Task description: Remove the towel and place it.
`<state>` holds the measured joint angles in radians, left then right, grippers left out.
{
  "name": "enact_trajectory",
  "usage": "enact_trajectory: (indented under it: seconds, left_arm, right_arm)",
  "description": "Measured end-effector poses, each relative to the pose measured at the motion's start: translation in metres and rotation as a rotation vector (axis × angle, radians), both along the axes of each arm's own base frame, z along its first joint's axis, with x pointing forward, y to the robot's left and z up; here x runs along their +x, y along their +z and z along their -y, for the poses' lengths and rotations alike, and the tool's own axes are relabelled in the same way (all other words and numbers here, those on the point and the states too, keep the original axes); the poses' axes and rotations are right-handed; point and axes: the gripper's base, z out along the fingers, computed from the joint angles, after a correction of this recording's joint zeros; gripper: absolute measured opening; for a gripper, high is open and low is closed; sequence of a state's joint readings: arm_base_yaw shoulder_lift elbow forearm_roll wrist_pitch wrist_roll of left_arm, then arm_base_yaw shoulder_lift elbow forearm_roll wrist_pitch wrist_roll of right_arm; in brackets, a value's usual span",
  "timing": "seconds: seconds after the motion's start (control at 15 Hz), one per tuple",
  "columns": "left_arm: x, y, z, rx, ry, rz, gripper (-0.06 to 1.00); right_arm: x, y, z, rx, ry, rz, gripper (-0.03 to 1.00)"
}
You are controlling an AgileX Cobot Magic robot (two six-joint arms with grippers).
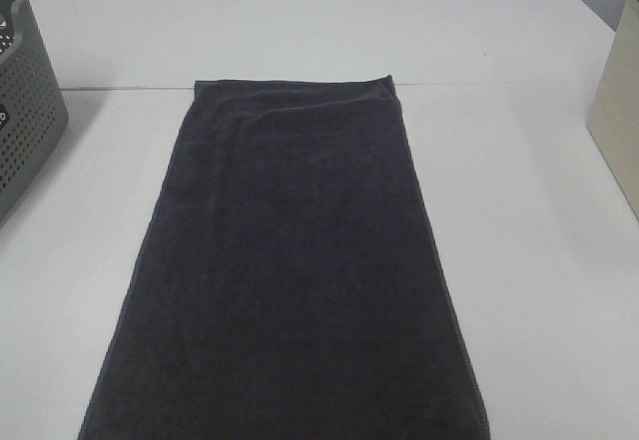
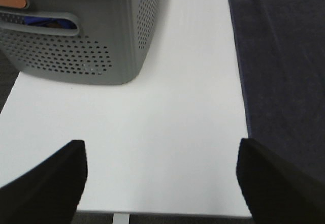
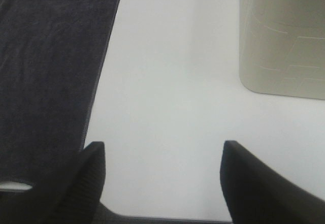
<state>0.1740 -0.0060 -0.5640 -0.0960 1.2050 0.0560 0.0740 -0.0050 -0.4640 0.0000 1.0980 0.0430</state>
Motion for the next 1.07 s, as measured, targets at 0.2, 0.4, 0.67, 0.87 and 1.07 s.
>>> enact_trajectory:
  seconds: [0.2, 0.4, 0.67, 0.87, 1.07]
  left_arm:
    - [0.0104, -0.0029, 0.0009, -0.018, -0.017, 0.069, 0.76]
    - [0.0105, -0.0026, 0.0008, -0.018, -0.017, 0.072, 0.76]
    - [0.0106, -0.0025, 0.0008, -0.018, -0.016, 0.074, 0.76]
    - [0.0106, -0.0023, 0.0014, -0.025, -0.028, 0.076, 0.76]
    - [0.0099, -0.0022, 0.0009, -0.027, -0.081, 0.077, 0.76]
  right_arm:
    - [0.0009, -0.0028, -0.0001, -0.003, 0.002, -0.011, 0.63]
    - [0.0009, -0.0028, -0.0001, -0.003, 0.002, -0.011, 0.63]
    - [0.0009, -0.0028, -0.0001, -0.003, 0.002, -0.011, 0.63]
    - [0.0009, -0.0028, -0.0001, -0.003, 0.002, -0.011, 0.63]
    - [0.0009, -0.0028, -0.0001, -0.003, 0.002, -0.011, 0.63]
